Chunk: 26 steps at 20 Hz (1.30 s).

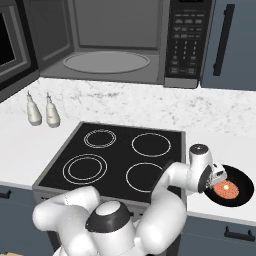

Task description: Open the microwave, place the bowl with waffle inside the microwave, then close the microwave door and turn it on.

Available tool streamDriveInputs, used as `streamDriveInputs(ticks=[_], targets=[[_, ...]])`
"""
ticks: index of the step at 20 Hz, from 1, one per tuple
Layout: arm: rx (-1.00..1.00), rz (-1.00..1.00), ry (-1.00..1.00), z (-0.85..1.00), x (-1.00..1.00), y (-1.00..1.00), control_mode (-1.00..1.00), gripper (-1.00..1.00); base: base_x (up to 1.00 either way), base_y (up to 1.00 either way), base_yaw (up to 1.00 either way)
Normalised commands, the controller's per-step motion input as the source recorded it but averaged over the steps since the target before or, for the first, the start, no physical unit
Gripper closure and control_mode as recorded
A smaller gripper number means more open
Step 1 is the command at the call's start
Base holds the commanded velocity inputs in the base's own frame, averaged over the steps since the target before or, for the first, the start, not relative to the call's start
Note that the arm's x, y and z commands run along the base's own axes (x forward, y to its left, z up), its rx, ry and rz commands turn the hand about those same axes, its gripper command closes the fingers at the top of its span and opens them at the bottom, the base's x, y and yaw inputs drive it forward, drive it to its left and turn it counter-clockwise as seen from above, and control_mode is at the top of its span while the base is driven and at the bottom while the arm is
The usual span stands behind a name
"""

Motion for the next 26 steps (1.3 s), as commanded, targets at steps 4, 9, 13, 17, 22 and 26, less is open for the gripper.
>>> streamDriveInputs(ticks=[4,9,13,17,22,26], targets=[[0.00,0.02,0.00,0.08,-0.07,-0.15,-1.00,1.00,0.00,0.00,0.00],[0.00,0.08,0.00,0.68,-0.21,-0.03,-1.00,1.00,0.00,0.00,0.00],[0.00,0.22,0.00,0.95,-0.63,0.00,-1.00,1.00,0.00,0.00,0.00],[-0.01,0.33,-0.06,0.76,-0.89,0.22,-1.00,1.00,0.00,0.00,0.00],[-0.02,0.21,-0.10,0.83,-0.75,0.65,-1.00,1.00,0.00,0.00,0.00],[-0.04,0.16,-0.14,0.86,-0.40,0.90,-1.00,1.00,0.00,0.00,0.00]])
